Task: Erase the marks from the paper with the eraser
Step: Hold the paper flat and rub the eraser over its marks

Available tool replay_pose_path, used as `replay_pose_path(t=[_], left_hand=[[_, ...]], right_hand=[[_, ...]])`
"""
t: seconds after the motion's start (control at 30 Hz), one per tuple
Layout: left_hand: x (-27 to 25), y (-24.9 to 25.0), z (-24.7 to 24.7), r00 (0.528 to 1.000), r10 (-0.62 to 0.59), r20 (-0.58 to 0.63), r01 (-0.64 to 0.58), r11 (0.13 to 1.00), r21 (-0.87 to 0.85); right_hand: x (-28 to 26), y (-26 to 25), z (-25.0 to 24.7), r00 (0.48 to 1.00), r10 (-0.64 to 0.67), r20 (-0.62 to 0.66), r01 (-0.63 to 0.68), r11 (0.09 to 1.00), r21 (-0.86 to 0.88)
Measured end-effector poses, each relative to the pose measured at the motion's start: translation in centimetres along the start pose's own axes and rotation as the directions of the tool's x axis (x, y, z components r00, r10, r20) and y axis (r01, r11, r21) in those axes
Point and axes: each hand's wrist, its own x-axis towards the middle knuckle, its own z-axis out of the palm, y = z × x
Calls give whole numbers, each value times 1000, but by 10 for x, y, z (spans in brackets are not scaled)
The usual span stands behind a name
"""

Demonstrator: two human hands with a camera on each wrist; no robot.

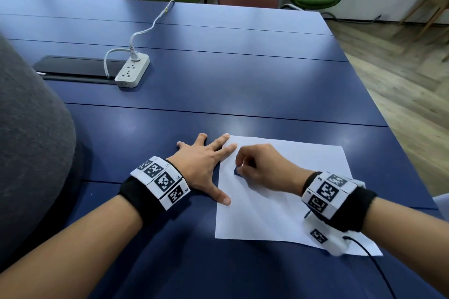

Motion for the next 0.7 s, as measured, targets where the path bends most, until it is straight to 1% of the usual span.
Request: replay_pose_path(t=[0.03, 0.1, 0.17, 0.2, 0.27, 0.33, 0.37, 0.4, 0.47, 0.53, 0.57, 0.6, 0.67, 0.7], left_hand=[[0, 0, -1, 1000, 1, 3, -1, 1000, 3], [0, 1, -2, 1000, -1, 4, 1, 1000, 16], [0, 1, -2, 1000, -1, 1, 1, 1000, 26], [0, 1, -2, 1000, -1, 0, 1, 1000, 27], [0, 1, -2, 1000, 1, 2, -1, 1000, 29], [0, 2, -3, 1000, 0, 9, 0, 1000, 31], [1, 2, -3, 1000, -1, 11, 1, 999, 33], [1, 2, -3, 1000, -2, 14, 1, 999, 34], [2, 2, -2, 1000, -1, 10, 1, 999, 40], [3, 2, -1, 1000, 0, 3, 0, 999, 44], [3, 1, -1, 1000, -1, 3, 1, 999, 44], [3, 2, -1, 1000, -3, 7, 2, 999, 45], [3, 2, -1, 1000, -7, 17, 6, 999, 46], [3, 2, -1, 1000, -7, 20, 6, 999, 45]], right_hand=[[2, 0, -3, 1000, -4, 5, 4, 1000, -20], [11, 7, -12, 998, 38, -57, -40, 999, -37], [17, 14, -15, 990, 85, -112, -85, 996, 3], [14, 14, -13, 990, 84, -115, -81, 996, 25], [1, 8, -4, 998, 22, -63, -20, 999, 32], [-12, 0, 4, 997, -62, 38, 61, 998, 19], [-12, -1, 3, 995, -79, 67, 79, 997, 4], [-9, -1, 1, 995, -73, 63, 74, 997, -15], [2, 3, -5, 1000, -27, -14, 26, 999, -27], [5, 5, -3, 997, -2, -80, 2, 1000, 6], [1, 2, 0, 997, -14, -72, 15, 1000, 22], [-6, -1, 5, 999, -44, -32, 46, 998, 34], [-19, -9, 12, 988, -123, 97, 119, 992, 44], [-20, -11, 10, 980, -138, 142, 135, 990, 33]])
